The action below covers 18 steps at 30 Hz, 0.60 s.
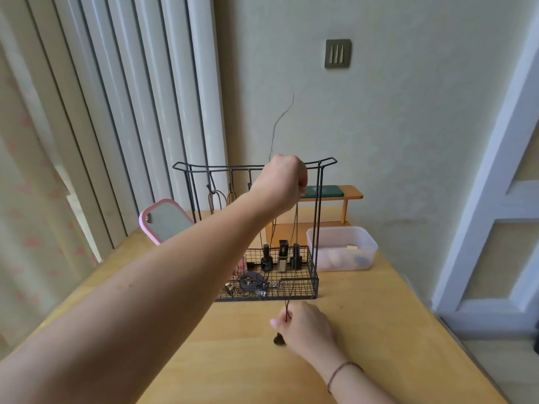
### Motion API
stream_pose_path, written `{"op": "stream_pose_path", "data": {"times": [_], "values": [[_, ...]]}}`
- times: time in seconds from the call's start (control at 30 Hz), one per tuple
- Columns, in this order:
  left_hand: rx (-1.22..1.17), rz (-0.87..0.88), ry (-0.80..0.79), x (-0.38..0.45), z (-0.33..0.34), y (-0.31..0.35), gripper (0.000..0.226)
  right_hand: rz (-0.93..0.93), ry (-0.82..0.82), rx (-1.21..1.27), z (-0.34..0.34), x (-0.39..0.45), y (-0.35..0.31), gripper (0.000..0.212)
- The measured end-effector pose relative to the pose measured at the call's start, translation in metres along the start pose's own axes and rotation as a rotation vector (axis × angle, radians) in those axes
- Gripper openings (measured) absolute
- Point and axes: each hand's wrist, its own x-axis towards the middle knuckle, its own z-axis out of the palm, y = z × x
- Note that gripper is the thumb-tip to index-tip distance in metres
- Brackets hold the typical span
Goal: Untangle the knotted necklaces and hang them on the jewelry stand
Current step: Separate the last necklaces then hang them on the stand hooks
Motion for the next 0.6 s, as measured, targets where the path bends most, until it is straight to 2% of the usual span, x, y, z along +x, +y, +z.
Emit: {"op": "stream_pose_path", "data": {"times": [0.17,0.23,0.37,0.43,0.47,0.53,0.6], "values": [[0.011,0.028,-0.051,0.006,0.001,-0.004,0.008,-0.179,0.056,-0.135,0.002,0.000,0.009,0.041],[0.022,0.045,-0.054,0.006,0.001,-0.004,0.010,-0.224,0.117,-0.064,0.002,0.003,0.015,0.039],[0.068,0.086,-0.033,0.005,0.003,-0.005,0.018,-0.181,0.439,0.615,-0.026,0.020,0.009,0.041],[0.080,0.099,-0.018,0.005,0.005,-0.006,0.028,-0.138,0.438,0.953,-0.048,0.034,-0.003,0.040],[0.078,0.099,-0.016,0.005,0.005,-0.006,0.030,-0.141,0.415,1.009,-0.058,0.042,-0.010,0.039],[0.081,0.100,-0.023,0.005,0.003,-0.006,0.028,-0.222,0.385,0.803,-0.070,0.060,-0.023,0.038],[0.090,0.105,-0.021,0.007,0.000,-0.005,0.025,-0.309,0.292,0.418,-0.069,0.075,-0.031,0.036]]}}
